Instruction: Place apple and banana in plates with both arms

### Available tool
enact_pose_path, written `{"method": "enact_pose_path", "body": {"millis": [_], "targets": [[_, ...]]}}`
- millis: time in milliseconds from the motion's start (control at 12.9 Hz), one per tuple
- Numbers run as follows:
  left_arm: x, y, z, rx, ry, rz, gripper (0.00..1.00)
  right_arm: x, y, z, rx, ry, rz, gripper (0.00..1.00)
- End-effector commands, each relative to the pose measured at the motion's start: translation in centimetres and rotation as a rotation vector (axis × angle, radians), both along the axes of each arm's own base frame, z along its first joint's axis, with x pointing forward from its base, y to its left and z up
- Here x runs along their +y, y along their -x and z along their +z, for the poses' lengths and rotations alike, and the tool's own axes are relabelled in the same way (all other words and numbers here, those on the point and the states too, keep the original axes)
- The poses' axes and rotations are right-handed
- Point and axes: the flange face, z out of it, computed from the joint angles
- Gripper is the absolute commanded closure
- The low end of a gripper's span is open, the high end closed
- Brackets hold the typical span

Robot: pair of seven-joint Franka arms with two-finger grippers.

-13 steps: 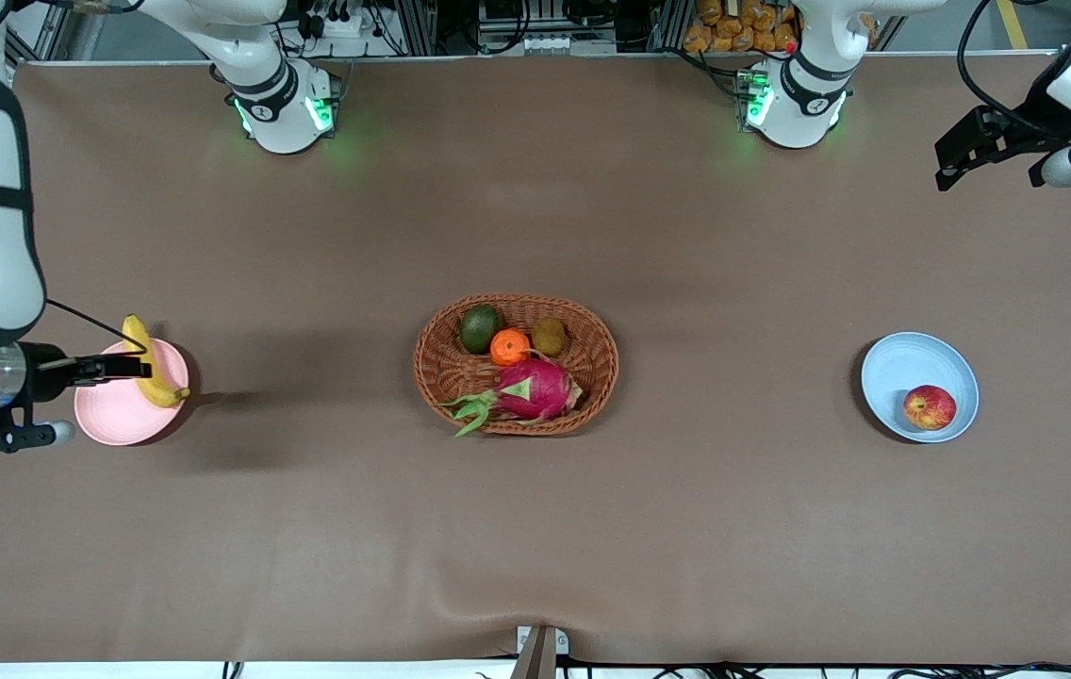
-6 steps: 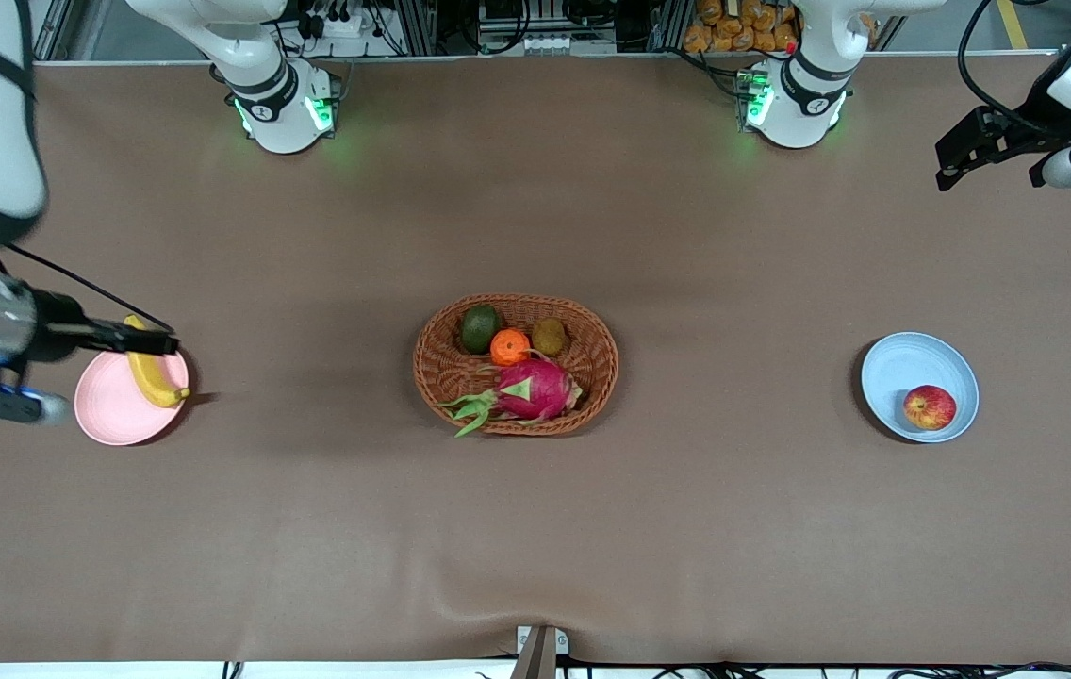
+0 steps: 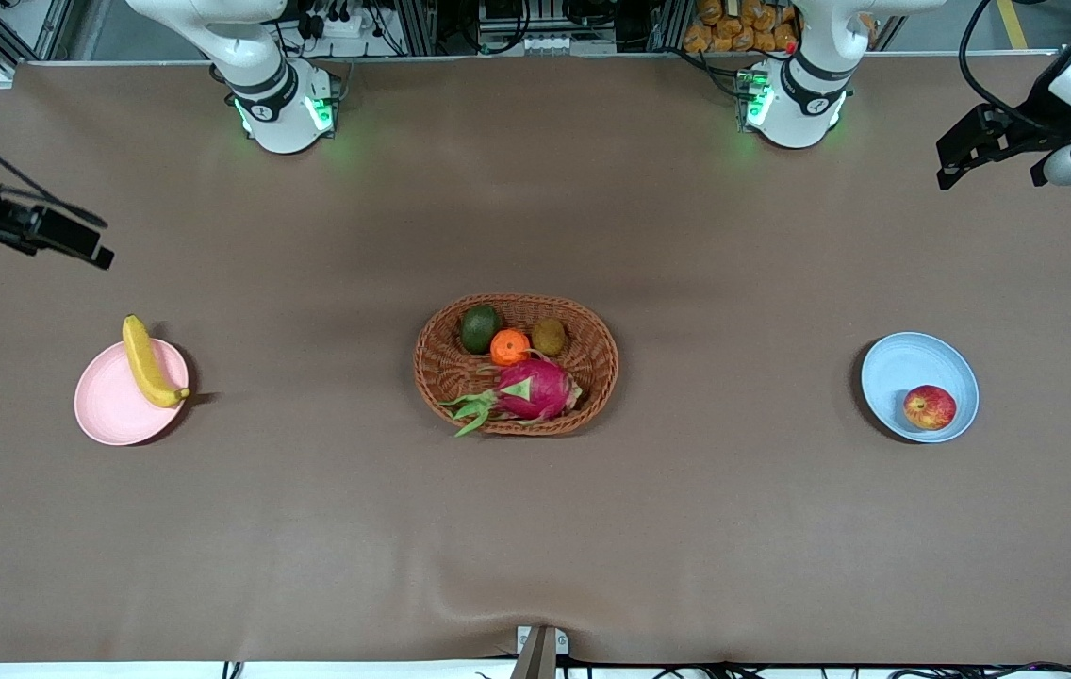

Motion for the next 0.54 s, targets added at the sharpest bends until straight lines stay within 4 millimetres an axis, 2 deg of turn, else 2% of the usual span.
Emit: {"method": "enact_pose_path", "body": {"millis": [0,232,464], "targets": [[-0.1,0.6,0.9,0.004,-0.017,-0.013,0.00,1.4,0.2,-0.7,-0.021,0.033,0.014,0.00],[-0.4,1.0,0.9,0.020,-0.020,-0.019,0.00,3.6,-0.2,-1.4,-0.024,0.031,0.160,0.00],[-0.4,0.9,0.9,0.019,-0.019,-0.018,0.00,4.0,0.2,-1.1,-0.017,0.034,0.171,0.00]]}}
